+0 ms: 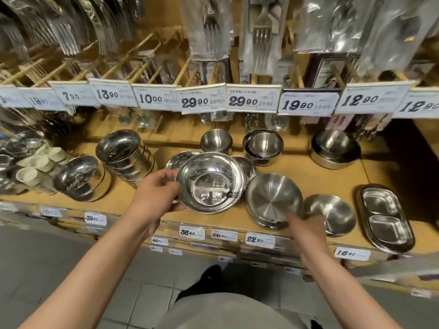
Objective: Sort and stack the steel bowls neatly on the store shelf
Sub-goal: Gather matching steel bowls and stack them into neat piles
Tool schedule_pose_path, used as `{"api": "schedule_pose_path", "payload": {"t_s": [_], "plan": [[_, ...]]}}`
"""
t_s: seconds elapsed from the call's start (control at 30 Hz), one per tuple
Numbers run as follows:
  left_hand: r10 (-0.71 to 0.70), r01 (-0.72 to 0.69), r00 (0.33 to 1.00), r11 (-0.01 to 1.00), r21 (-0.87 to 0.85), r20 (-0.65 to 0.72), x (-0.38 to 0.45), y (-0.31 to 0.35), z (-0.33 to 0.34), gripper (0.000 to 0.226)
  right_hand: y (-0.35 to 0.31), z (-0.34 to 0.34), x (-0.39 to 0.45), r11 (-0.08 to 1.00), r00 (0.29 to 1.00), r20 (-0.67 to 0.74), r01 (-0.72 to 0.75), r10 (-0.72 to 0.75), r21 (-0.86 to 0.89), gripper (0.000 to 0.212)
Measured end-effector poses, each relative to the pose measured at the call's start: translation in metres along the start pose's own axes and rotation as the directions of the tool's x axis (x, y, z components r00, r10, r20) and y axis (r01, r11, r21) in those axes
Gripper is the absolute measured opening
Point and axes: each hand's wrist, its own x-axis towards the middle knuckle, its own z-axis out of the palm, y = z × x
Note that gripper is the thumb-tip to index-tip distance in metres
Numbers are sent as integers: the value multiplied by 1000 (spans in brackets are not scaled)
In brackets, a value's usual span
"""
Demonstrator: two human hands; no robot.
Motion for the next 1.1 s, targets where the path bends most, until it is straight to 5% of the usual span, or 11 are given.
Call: {"api": "schedule_pose_path", "payload": {"t_s": [0.13, 0.23, 0.53, 0.8, 1.1], "plan": [[34, -35, 999, 998, 60, 10, -9, -3, -6, 37, -32, -7, -31, 965, 957, 150, 257, -248, -48, 8], [59, -59, 998, 997, 59, 8, -14, -4, -10, 38, -52, 0, -43, 948, 894, 356, 313, -271, -63, 11], [94, -92, 982, 996, 15, -163, -1, -6, -67, 30, -58, 30, -43, 978, 916, 377, 188, -140, -93, 12], [129, -128, 988, 991, 27, -89, 17, -6, -90, 30, -60, 66, -51, 991, 888, 452, 125, -91, -47, 8], [100, -102, 995, 993, -61, -22, 40, -5, -113, 32, -33, 133, -30, 1000, 926, 376, -15, 19, -11, 23]]}}
